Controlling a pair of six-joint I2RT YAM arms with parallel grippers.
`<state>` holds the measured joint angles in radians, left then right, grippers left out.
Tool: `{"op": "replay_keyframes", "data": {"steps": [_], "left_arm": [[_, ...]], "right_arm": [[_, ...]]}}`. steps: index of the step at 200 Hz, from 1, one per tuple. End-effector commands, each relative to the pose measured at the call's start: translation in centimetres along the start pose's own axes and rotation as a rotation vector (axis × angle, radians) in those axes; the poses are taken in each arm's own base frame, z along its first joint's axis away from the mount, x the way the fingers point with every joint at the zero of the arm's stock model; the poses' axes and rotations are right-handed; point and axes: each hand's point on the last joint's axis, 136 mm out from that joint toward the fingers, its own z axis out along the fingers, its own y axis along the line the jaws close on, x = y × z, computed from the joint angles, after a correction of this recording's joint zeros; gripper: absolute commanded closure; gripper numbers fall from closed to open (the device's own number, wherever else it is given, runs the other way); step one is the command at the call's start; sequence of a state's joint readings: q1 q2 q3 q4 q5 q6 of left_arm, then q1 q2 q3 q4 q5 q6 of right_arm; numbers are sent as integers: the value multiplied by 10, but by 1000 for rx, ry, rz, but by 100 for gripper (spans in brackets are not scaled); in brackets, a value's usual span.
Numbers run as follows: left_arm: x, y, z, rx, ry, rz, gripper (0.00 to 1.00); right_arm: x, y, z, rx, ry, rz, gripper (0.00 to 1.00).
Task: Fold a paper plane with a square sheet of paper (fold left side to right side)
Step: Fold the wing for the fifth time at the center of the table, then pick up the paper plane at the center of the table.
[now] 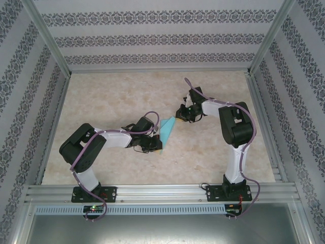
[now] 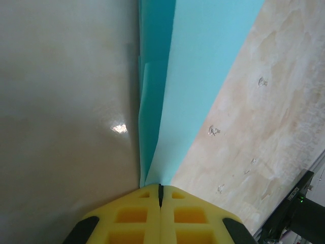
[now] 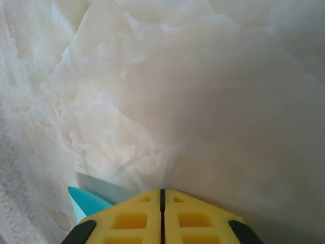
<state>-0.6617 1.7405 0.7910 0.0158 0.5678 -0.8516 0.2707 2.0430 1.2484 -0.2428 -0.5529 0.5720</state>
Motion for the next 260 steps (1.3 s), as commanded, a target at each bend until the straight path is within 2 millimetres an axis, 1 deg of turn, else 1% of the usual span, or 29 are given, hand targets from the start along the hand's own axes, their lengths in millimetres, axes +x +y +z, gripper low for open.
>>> {"op": "replay_keyframes", "data": {"steps": [1, 7, 21, 37, 59, 74, 85, 95, 103, 119, 127, 135, 154, 169, 200, 215, 230, 245, 260], "left_arm": [[27, 25, 7, -85, 77, -28, 93], [24, 20, 5, -71, 66, -18, 92], [14, 1, -3, -26, 29, 26, 87], [2, -28, -18, 47, -24, 92, 77], [-12, -69, -49, 126, -111, 208, 64], [-20, -83, -74, 125, -189, 279, 57], [-25, -86, -93, 98, -259, 314, 53], [-28, -83, -111, 61, -332, 331, 50], [-32, -77, -126, 14, -397, 335, 48], [-40, -56, -155, -97, -533, 304, 42], [-43, -43, -169, -153, -605, 274, 38], [-44, -32, -181, -191, -659, 248, 37], [-44, -12, -199, -244, -749, 203, 33], [-41, -3, -204, -258, -777, 185, 32], [-37, 5, -205, -268, -779, 185, 31], [-35, 6, -205, -274, -773, 191, 31], [-34, 7, -207, -276, -772, 196, 31], [-32, 8, -208, -277, -776, 197, 31], [-31, 10, -210, -277, -782, 199, 31]], "right_arm": [[-23, -3, -11, 35, -77, -25, 90], [-25, 1, -18, 32, -91, -34, 87], [-31, 9, -34, 35, -130, -51, 80], [-35, 18, -54, 48, -170, -75, 69], [-33, 25, -83, 82, -225, -96, 59], [-25, 27, -99, 123, -249, -92, 53], [-16, 27, -109, 162, -261, -89, 50], [-5, 28, -117, 208, -273, -89, 46], [5, 31, -122, 232, -277, -94, 42], [27, 37, -126, 281, -284, -87, 34], [39, 40, -125, 308, -289, -88, 30], [50, 42, -123, 334, -298, -81, 26], [75, 53, -106, 329, -286, -70, 20], [92, 59, -88, 345, -258, -70, 19], [110, 61, -53, 414, -210, -87, 19], [114, 56, -42, 463, -194, -86, 21], [117, 50, -35, 495, -195, -86, 26], [121, 45, -28, 496, -180, -76, 32], [124, 46, -22, 488, -162, -75, 42]]}}
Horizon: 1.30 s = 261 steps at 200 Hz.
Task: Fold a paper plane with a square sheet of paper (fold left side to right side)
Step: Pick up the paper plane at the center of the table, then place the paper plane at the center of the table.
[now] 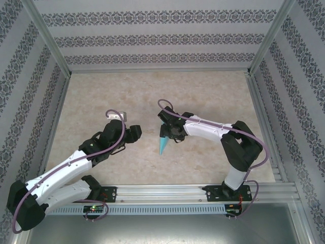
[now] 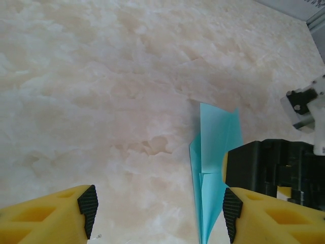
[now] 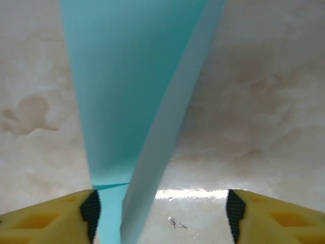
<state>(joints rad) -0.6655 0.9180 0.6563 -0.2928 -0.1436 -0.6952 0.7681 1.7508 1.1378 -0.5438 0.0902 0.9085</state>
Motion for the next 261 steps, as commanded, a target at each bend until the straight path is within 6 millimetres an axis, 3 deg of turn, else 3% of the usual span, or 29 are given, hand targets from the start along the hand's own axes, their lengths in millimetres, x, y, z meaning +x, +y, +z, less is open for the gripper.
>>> {"op": "replay_keyframes", "data": {"steps": [1, 24, 51, 70, 108, 126, 153, 185, 205, 236, 261], "left_arm": [[1, 14, -4, -44, -14, 8, 31], [2, 15, -5, -46, -14, 8, 30], [3, 17, -6, -50, -14, 3, 30], [-1, 18, -8, -60, -26, 11, 30], [-15, 21, -19, -94, -68, 37, 30], [-20, 23, -23, -109, -89, 41, 30], [-25, 23, -27, -111, -109, 36, 30], [-24, 22, -24, -113, -96, 18, 30], [-23, 19, -22, -106, -80, 12, 30], [-24, 15, -20, -97, -72, 3, 29], [-25, 14, -17, -102, -70, 2, 29]], "right_arm": [[-3, 2, 1, 17, -21, 23, 42], [-2, 11, -3, -10, -21, 4, 65], [-10, 27, -24, -57, -59, -53, 91], [-15, 40, -44, -105, -92, -98, 100], [-20, 72, -97, -331, -156, -194, 100], [-17, 75, -107, -438, -155, -192, 100], [-5, 62, -83, -563, -91, -125, 100], [9, 19, -24, -539, -13, -40, 100], [11, -11, -1, -492, 1, -7, 95], [14, -39, 6, -390, 9, -20, 74], [13, -50, -8, -300, 1, -50, 60]]}}
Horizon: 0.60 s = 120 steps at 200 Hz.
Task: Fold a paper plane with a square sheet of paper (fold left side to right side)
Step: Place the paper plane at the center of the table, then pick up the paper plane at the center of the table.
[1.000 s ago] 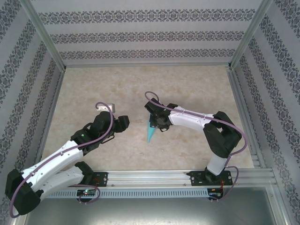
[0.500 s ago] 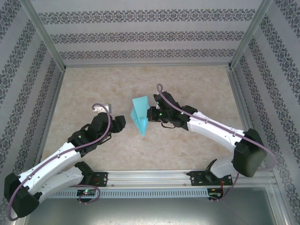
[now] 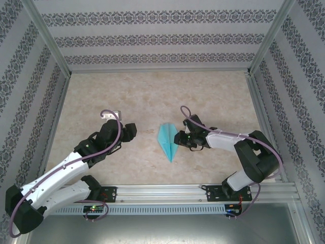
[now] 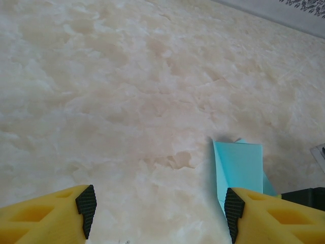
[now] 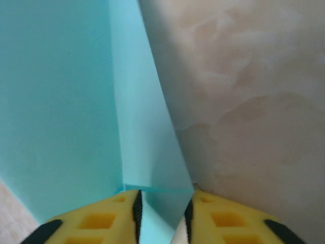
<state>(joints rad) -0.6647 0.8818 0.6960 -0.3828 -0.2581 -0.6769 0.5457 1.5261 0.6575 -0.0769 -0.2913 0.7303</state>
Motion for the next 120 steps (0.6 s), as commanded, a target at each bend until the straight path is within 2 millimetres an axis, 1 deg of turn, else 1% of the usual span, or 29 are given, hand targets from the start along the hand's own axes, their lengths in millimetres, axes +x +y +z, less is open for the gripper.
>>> {"op": "replay_keyframes", "data": {"steps": [1, 17, 37, 46, 54, 68, 88, 106, 120], "left_arm": [[-9, -2, -2, -4, -7, -21, 29], [-9, -4, 1, -6, -3, -15, 29], [-11, -5, 3, -9, -10, -8, 29], [-13, -6, 4, -9, -13, -1, 28], [-13, -6, 5, -12, -17, 4, 26], [-15, -6, 6, -16, -24, 10, 23], [-16, -6, 6, -18, -31, 18, 22], [-15, -4, 6, -19, -29, 26, 22], [-14, -4, 6, -20, -29, 32, 22]], "right_arm": [[-10, 2, -21, 68, -41, -62, 60], [-12, 2, -39, 133, -69, -88, 51], [-9, 2, -61, 235, -80, -117, 48], [-6, 10, -68, 249, -75, -145, 47], [-1, 18, -70, 250, -64, -159, 46], [12, 33, -65, 235, -27, -164, 43], [31, 49, -50, 225, 34, -151, 36], [43, 55, -36, 252, 71, -162, 30], [47, 57, -27, 284, 93, -180, 28]]}}
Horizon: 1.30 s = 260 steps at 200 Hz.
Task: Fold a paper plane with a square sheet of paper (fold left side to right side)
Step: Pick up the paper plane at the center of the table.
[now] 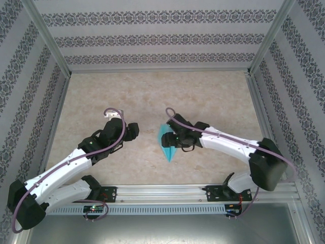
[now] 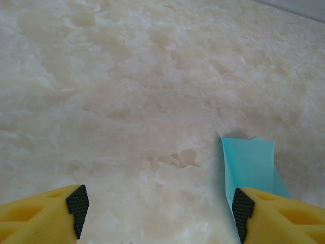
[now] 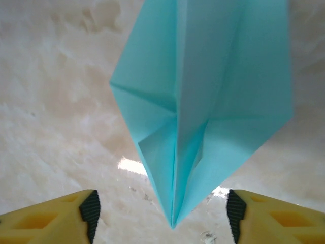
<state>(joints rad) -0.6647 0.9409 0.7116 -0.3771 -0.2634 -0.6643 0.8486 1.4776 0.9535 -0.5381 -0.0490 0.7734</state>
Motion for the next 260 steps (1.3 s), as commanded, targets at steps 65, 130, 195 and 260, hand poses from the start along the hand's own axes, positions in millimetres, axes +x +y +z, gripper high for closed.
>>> {"op": "replay_keyframes", "data": {"steps": [65, 130, 195, 260], "left_arm": [[-11, 2, -4, -1, -46, 7, 22], [-10, 3, -3, -4, -43, 3, 22], [-9, 2, 0, -9, -30, 4, 22], [-11, 3, 0, -20, -31, 5, 22]], "right_arm": [[15, -3, 39, 170, 113, -25, 42], [12, -14, 48, 205, 112, -14, 60], [5, -28, 55, 243, 102, -18, 65], [6, -29, 69, 223, 130, 5, 70]]}}
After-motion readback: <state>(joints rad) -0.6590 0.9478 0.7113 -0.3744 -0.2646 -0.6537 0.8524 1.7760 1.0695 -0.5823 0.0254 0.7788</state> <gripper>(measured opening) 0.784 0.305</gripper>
